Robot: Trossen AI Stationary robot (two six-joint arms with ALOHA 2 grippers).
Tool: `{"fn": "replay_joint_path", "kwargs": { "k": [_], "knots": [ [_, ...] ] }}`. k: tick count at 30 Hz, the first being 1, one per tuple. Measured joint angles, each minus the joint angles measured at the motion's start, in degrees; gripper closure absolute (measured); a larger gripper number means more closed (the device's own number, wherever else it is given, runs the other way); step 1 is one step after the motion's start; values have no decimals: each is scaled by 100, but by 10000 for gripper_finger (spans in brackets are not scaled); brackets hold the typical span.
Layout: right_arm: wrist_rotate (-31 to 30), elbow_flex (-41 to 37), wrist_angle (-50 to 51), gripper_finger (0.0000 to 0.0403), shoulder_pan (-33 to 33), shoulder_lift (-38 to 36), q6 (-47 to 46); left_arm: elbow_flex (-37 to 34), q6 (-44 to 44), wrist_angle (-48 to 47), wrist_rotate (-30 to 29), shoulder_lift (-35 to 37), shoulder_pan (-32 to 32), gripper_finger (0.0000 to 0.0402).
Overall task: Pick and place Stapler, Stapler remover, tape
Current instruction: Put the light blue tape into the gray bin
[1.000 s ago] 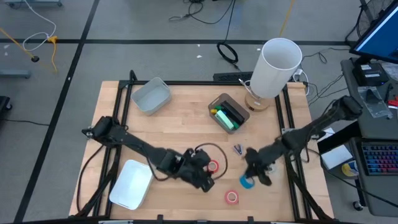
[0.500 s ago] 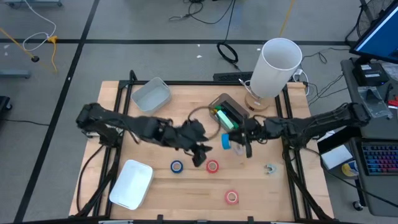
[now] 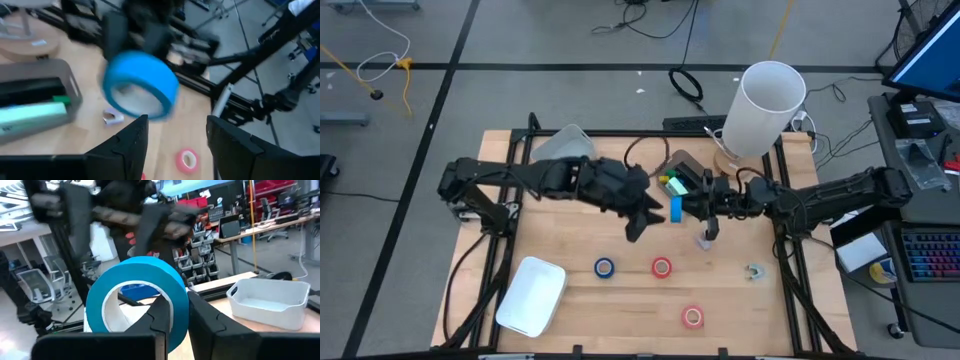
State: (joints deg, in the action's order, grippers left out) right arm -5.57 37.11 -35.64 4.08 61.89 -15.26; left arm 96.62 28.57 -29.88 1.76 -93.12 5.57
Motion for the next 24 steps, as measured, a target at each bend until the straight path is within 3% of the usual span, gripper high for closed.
{"fn": "replay_joint_path", "kwargs": {
  "k": [10, 24],
  "knots": [
    [-31, -1, -82, 371, -87, -2, -53, -14, -130, 427, 567, -152, -382, 204],
    [-32, -1, -171, 371, -262, -2, -69, -4, -108, 504, 421, -227, -442, 204]
  ]
}}
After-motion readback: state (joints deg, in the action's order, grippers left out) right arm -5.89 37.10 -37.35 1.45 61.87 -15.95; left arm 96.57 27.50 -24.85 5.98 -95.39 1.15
